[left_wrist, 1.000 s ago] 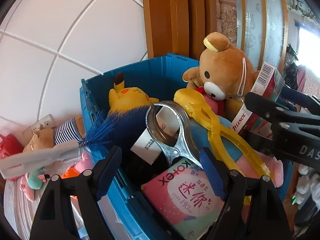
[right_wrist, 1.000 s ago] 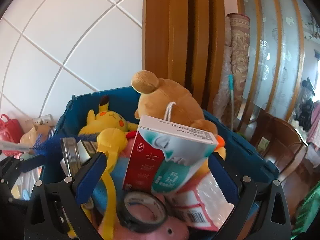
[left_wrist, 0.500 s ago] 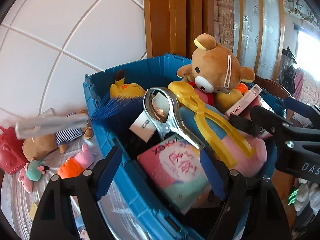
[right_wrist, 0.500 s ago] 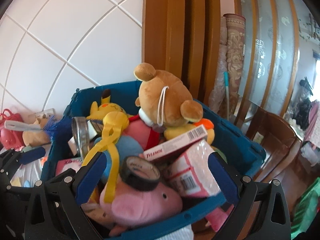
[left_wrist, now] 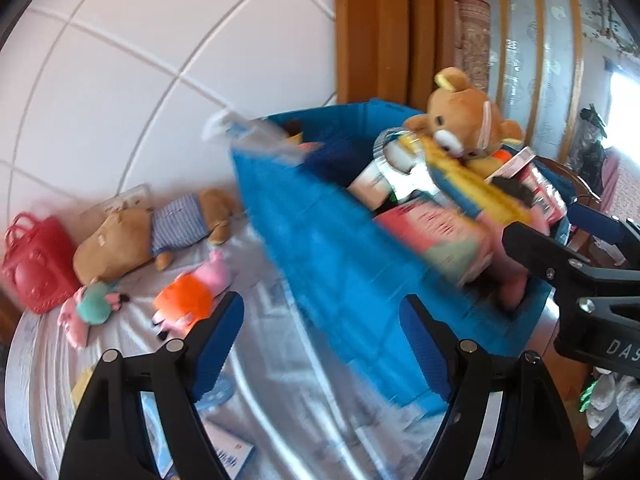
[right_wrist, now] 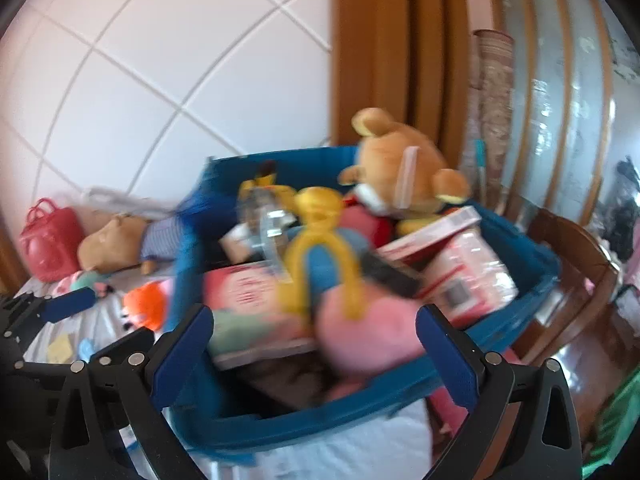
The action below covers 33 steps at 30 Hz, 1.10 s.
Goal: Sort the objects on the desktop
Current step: 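Withdraw both open tools from the crate back over the bed, then reach left tool to the pink-and-green pig plush while right tool reaches the orange-dressed pig plush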
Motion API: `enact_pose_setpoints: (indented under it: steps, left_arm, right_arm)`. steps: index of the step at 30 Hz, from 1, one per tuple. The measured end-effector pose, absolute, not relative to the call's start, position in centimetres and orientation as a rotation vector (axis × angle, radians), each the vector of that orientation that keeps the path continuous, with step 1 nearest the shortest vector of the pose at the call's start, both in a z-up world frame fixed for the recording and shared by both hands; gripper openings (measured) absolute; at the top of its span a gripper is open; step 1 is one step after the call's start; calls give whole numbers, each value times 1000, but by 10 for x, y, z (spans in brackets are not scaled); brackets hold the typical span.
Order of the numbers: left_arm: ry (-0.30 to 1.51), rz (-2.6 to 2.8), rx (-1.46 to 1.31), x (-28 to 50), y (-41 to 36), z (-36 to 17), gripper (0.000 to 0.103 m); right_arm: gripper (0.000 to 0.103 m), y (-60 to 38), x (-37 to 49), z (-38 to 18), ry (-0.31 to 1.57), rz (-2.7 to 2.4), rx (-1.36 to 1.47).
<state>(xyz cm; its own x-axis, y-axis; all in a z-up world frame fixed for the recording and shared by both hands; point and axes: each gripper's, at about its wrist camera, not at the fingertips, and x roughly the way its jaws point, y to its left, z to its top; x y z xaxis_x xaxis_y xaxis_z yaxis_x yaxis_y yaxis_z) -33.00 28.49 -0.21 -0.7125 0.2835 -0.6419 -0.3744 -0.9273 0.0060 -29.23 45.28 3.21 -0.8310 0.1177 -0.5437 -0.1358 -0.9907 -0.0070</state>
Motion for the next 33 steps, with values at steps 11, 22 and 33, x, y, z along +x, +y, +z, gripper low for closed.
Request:
enact_pose_setpoints:
  steps: [11,22,33]
  left_arm:
    - [108,2722,-1141,-306,130,-49,80]
    - [64,2826,-1374,-281,-37,-101,80]
    - [-36,2909,-1467,-322,-89,-116,80]
  right_arm:
    - [103,324,-287,4,-23,3026,-940]
    - [103,203,-286,-47,-21,3061,-1102]
    - [103,170,-355,-74,-42,3076,-1217]
